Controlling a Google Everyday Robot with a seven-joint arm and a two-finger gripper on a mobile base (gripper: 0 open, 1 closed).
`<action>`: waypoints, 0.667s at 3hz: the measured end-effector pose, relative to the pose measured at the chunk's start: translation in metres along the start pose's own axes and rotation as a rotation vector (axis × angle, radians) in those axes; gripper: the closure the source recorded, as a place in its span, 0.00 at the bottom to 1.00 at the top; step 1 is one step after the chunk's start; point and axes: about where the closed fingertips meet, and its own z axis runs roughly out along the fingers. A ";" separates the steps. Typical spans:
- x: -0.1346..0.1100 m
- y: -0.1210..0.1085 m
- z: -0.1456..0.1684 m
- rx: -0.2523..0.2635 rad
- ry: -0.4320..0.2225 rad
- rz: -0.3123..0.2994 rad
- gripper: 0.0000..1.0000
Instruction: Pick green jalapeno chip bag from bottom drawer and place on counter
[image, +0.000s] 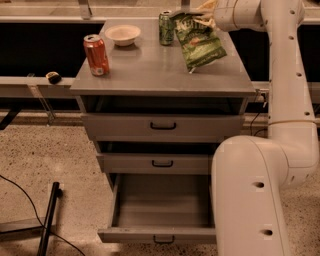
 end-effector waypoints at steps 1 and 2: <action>0.000 0.000 0.000 0.000 0.000 0.000 0.34; 0.000 0.000 0.000 0.000 0.000 0.000 0.05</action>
Offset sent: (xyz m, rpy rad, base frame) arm 0.0000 0.0000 0.0000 0.0000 0.0000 0.0000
